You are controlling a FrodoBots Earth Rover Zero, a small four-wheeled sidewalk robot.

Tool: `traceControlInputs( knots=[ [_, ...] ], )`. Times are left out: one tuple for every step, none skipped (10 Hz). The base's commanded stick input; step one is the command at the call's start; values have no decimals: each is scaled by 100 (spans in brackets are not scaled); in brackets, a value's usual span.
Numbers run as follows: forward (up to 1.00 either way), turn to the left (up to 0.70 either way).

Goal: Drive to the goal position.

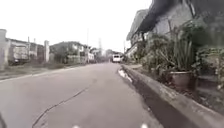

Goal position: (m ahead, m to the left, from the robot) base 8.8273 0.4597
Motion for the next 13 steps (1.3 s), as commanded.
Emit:
traceControlInputs(
  knots=[
    [90, 4],
    [90, 4],
    [90, 4],
    [90, 4],
    [90, 4],
    [90, 2],
    [90, 1],
    [90, -1],
    [90, -2],
    [90, -4],
    [90, -3],
    [90, -1],
    [90, 0]
  ],
)
